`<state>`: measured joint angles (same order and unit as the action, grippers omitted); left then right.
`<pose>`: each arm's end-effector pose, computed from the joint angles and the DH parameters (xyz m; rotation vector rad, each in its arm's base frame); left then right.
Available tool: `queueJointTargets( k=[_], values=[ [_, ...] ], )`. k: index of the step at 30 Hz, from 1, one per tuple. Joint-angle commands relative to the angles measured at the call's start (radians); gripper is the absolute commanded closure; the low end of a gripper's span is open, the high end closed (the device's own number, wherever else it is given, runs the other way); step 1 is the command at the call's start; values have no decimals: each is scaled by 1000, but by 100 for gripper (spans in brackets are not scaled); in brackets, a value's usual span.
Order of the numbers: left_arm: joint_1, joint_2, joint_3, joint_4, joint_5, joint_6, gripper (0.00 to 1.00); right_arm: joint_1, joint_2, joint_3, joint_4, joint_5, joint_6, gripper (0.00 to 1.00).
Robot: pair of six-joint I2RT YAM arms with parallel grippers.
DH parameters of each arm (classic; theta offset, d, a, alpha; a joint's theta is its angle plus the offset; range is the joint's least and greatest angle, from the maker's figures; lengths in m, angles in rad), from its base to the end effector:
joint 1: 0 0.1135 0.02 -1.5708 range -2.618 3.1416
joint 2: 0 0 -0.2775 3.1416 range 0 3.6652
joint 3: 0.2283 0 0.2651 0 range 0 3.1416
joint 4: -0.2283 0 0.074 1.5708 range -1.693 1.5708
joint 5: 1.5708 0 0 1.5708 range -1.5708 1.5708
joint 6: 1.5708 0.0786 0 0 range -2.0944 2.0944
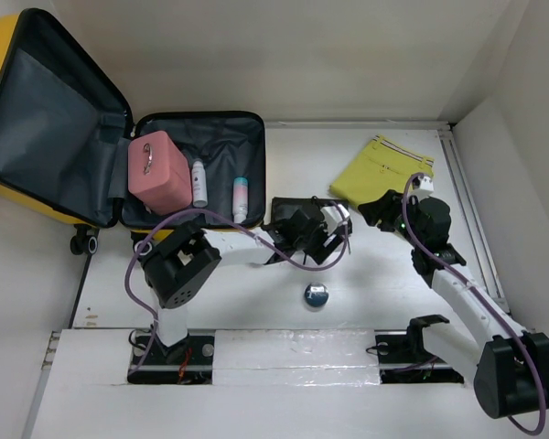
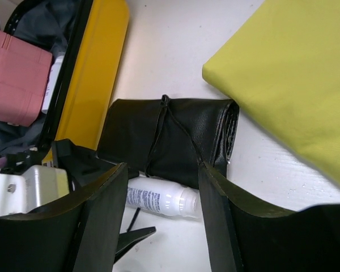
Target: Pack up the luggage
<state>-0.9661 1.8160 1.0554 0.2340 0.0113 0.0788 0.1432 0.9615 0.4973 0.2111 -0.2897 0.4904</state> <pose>0.2538 -0.3688 0.1715 1.0763 1.8551 -0.5406 0.2576 0.0598 0.2417 0.1144 1.8681 0.7064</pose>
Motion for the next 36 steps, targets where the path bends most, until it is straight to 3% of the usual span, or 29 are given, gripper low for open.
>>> queueJointTargets(
  k=[1,7,14,15,18,21,23,27,33,36],
  values=[
    [1,25,41,-35,19,18,29,-5,-12,6,51,3,-6,42],
    [1,16,-20,2,41,-7,48,-5,-12,6,51,-6,-6,42],
    [-20,29,-34,-7,27,-16,49,-5,10,15,60,-31,-6,42],
    [-32,48,-23,-7,27,-16,45,-5,10,15,60,-46,-6,42],
    [-33,89,6,-36,-25,-16,45,-5,-10,15,60,-19,-6,42],
    [-33,89,-2,24,-65,-25,66,-5,-10,15,60,-34,-6,42],
    [-33,59,-11,24,-94,-34,80,-5,-20,15,60,-34,-6,42],
    [-33,-49,-35,68,-163,-79,90,-5,-20,15,60,-52,-6,42],
    [-33,-279,-69,109,-210,-169,90,-5,-29,15,60,-54,-6,42],
    [24,-364,-80,119,-270,-263,90,-5,-38,15,60,-37,-6,42]
  ],
)
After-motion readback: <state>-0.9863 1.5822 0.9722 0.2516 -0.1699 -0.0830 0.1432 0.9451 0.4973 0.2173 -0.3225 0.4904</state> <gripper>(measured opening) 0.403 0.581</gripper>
